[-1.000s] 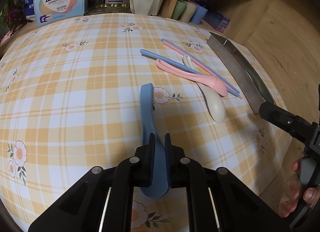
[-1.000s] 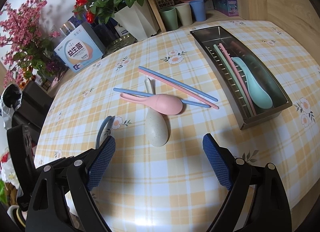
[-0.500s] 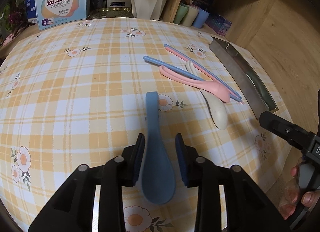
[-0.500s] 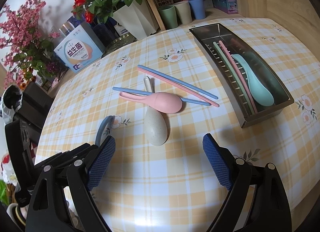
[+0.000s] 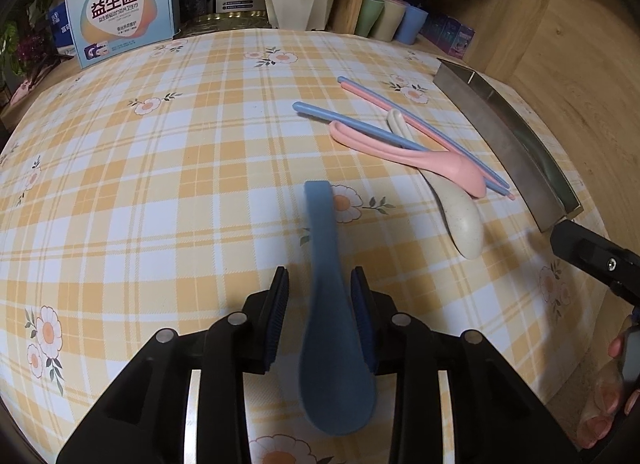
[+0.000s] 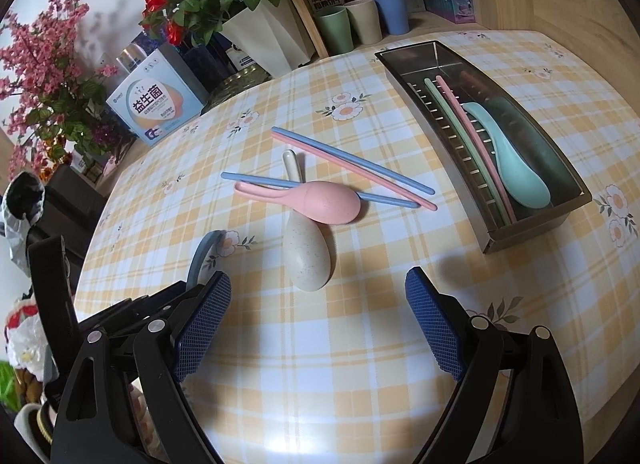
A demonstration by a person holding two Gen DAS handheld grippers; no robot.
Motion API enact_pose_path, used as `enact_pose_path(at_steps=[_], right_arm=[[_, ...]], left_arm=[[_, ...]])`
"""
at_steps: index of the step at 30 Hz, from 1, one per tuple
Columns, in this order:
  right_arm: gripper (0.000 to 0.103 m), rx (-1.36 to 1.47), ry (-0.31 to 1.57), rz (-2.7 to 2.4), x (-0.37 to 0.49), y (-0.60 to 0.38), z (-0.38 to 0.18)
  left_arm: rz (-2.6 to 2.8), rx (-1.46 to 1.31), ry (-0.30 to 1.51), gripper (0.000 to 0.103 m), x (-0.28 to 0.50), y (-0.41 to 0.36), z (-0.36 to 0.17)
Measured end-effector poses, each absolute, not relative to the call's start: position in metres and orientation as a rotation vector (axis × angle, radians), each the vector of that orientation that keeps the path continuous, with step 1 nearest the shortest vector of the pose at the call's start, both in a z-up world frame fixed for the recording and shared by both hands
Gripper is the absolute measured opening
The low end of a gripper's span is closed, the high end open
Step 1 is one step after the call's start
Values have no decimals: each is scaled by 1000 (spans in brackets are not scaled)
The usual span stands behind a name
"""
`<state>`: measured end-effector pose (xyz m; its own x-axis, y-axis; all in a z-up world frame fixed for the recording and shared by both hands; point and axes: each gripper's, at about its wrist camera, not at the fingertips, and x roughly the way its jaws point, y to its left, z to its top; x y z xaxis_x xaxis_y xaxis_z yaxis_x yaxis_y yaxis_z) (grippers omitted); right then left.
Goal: Organize utensils
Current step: 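Lift the blue spoon off the table with the left tool, then grasp a blue chopstick with the right tool while the left tool holds the blue spoon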
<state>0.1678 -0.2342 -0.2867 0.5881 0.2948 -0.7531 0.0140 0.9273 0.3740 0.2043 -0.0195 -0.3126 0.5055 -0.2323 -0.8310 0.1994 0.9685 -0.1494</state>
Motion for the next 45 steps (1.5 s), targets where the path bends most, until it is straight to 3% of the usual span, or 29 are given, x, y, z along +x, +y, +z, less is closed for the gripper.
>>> enact_pose_path(at_steps=[2,3,10,19,24,30,45], right_arm=[[86,362,936,167,168,-235,-289],[86,362,938,168,168,-235,-290],[84,350,936,169,170,-236,-292],[63,255,929,218,179,-226,-284],[42,91,931,270,199,-214,-276],[28,-92,967,269,233,-214,-273],[24,-221,1107,179,285,-210,-312]], left_arm=[[-264,-30,1003,26,204,-20,-313],[-272,-33,1002,19,204,-20,-313],[-263,-106,944,18,196,-6,-305],[-238,-162,926,18,190,11,-302],[-236,-171,947,18,189,17,-310],[-214,-187,949,18,190,29,-315],[-229,-215,937,18,193,36,-318]])
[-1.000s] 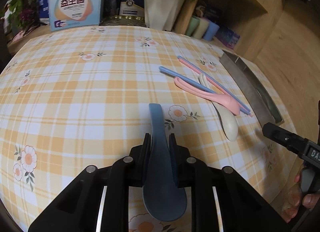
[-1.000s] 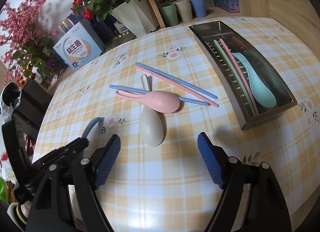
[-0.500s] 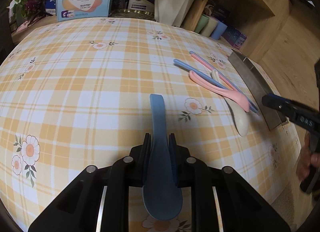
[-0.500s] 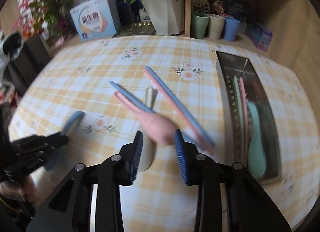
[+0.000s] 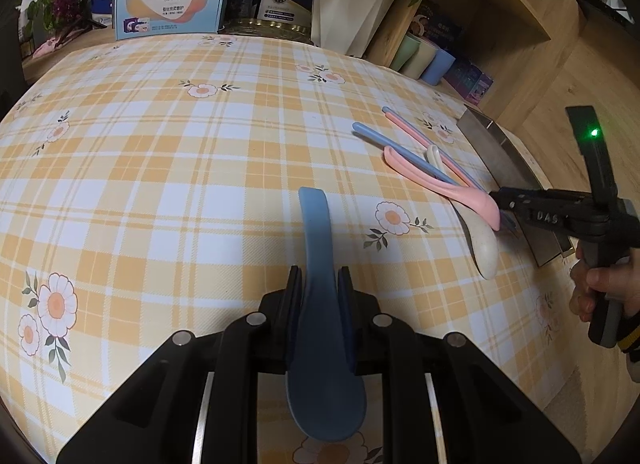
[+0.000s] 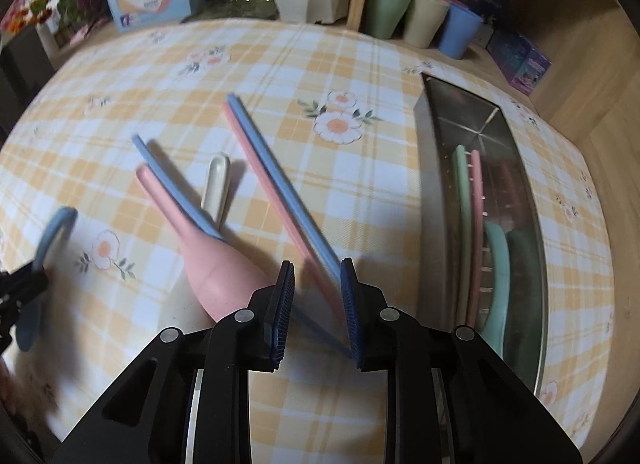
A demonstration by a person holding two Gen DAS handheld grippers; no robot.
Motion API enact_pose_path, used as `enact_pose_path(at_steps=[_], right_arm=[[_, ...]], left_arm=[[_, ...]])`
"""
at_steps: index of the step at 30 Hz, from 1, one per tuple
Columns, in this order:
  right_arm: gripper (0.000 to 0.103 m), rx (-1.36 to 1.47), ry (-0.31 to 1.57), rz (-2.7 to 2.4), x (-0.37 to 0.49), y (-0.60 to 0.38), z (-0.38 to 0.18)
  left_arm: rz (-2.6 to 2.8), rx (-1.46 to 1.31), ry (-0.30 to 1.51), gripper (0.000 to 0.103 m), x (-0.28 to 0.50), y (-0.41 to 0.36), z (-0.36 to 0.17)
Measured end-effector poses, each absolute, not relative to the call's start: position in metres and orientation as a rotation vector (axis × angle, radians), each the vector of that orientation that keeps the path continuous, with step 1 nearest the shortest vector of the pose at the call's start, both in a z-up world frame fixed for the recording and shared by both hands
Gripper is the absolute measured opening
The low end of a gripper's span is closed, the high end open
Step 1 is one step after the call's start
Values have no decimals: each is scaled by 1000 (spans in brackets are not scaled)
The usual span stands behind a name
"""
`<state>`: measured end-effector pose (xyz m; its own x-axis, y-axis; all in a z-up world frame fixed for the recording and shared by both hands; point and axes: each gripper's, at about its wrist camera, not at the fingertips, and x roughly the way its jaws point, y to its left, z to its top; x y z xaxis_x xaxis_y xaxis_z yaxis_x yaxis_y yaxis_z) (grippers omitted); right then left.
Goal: Organize utensils
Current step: 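Grasp a blue chopstick with the right tool while the left tool holds the blue spoon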
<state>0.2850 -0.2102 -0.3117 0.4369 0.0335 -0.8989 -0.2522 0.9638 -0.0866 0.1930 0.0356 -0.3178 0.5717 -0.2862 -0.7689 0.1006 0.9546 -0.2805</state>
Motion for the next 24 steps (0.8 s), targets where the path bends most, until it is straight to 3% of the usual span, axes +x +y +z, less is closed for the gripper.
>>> enact_pose_path(at_steps=[11,24], right_arm=[[24,-246,1135,293,272,-177,-315],[24,-26,1077,305,299,-176,-307]], left_arm=[[-228,-223,937,18,193,35,-317],[-227,-213,929,18,192,34,-316]])
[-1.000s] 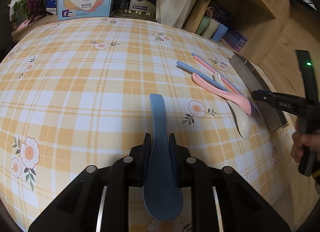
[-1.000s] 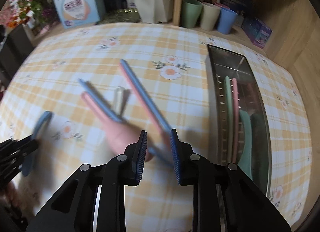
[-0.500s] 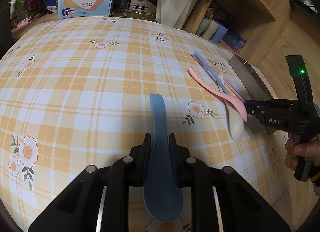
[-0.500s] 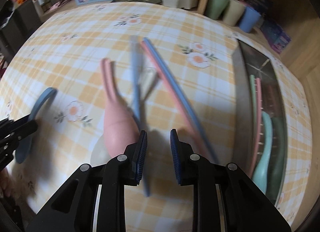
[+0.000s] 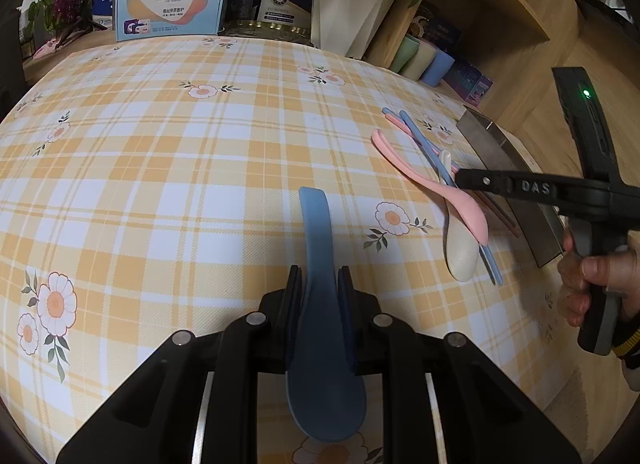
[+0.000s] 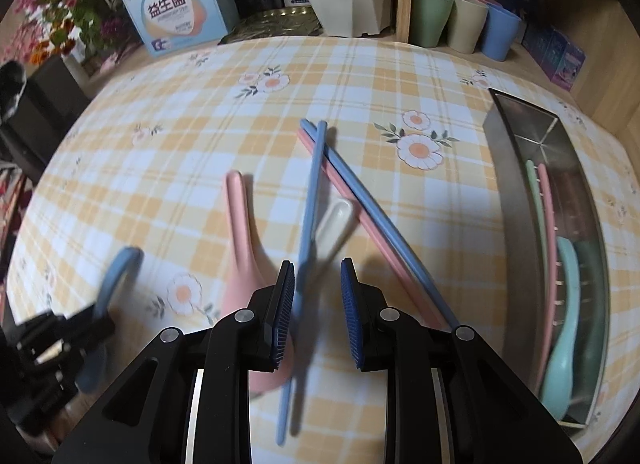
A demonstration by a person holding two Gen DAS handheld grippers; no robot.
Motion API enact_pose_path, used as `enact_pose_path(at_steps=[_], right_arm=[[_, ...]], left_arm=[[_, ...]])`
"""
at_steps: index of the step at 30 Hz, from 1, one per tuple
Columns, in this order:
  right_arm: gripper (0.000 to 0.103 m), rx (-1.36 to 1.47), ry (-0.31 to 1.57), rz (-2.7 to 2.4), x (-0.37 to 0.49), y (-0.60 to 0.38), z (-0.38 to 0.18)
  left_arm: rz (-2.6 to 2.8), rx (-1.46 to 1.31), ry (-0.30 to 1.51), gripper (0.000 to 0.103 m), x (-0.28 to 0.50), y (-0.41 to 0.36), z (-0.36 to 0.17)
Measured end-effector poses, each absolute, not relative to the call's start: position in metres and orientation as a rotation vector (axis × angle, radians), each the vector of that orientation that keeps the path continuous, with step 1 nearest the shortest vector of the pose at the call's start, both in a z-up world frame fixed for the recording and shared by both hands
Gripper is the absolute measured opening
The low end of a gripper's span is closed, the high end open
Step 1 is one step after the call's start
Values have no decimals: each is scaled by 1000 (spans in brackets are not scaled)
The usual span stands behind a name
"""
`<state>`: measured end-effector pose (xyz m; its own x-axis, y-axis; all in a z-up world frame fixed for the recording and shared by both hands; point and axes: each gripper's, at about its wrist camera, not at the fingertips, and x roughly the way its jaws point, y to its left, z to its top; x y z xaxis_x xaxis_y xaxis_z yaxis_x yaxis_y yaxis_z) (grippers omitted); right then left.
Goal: Organize utensils
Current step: 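Grasp a blue chopstick with the right tool while the left tool holds the blue spoon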
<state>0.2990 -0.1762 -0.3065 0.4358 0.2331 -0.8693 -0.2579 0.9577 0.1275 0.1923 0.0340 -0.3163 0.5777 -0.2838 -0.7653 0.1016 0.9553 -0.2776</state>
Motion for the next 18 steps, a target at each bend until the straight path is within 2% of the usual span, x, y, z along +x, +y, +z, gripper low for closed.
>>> enact_pose_path(at_steps=[6,18], right_arm=[[15,41,1102,292,315,-177,-316],[13,78,1122,251,306,-185,-318]], left_arm=[[-226,-208,929,18,192,34,-316],[-227,-212,929,18,193,34,-316]])
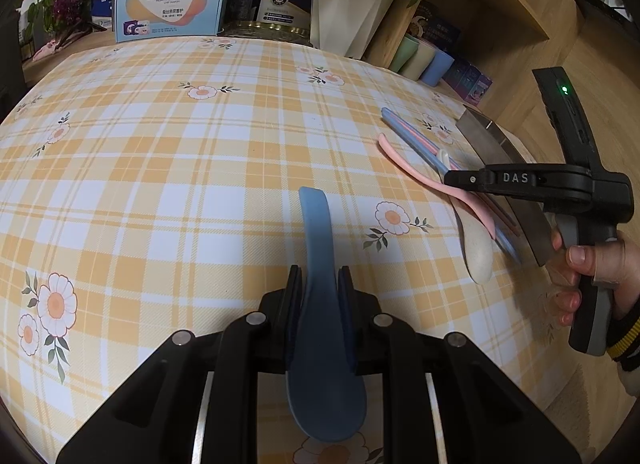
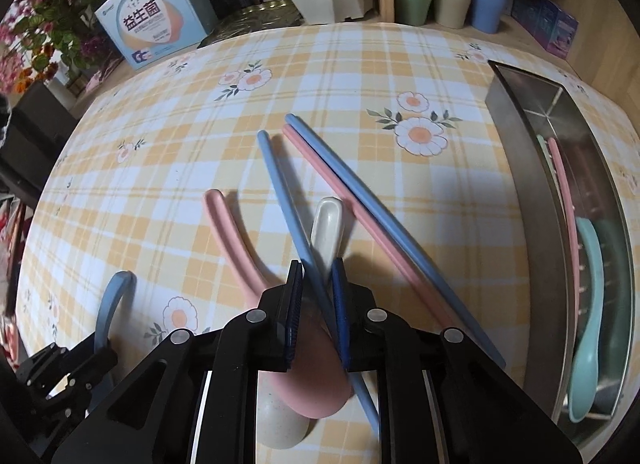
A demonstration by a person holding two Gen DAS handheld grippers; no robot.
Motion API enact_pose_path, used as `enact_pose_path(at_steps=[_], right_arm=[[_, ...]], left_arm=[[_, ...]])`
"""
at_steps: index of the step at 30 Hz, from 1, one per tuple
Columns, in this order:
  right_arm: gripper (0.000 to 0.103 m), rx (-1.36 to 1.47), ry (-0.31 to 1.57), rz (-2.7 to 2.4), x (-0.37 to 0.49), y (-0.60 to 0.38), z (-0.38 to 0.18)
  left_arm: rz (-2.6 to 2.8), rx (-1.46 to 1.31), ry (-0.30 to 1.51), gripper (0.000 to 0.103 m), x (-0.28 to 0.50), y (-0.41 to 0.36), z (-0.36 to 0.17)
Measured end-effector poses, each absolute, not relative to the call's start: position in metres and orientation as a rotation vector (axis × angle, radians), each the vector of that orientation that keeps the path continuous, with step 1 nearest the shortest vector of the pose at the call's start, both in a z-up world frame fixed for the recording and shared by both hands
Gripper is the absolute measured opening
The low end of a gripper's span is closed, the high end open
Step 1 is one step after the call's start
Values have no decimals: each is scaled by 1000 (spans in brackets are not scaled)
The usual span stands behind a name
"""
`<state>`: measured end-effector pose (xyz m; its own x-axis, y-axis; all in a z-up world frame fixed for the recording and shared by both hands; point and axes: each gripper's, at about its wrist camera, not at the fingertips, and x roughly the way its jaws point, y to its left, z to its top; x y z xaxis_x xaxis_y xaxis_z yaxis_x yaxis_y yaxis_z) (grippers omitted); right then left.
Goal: Organize utensils
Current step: 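Grasp a blue chopstick with the right tool while the left tool holds the blue spoon, then lift the blue chopstick with the right tool while the left tool holds the blue spoon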
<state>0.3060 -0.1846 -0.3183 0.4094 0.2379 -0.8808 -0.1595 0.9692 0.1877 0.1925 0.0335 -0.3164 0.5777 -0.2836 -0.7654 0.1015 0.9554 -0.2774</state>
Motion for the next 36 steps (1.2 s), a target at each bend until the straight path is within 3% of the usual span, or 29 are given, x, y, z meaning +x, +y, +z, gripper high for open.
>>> enact_pose_path(at_steps=[3,12,36], right_arm=[[6,143,1113,237,298,-194,-317],[6,347,1058,180,247,-229,-318],[7,89,1044,148,230,-204,-325]], left_arm=[[-227,-213,929,18,192,34,-316],[-226,-211,928,18,193,34,-316],[-219,-185,926,19,192,33,-317]])
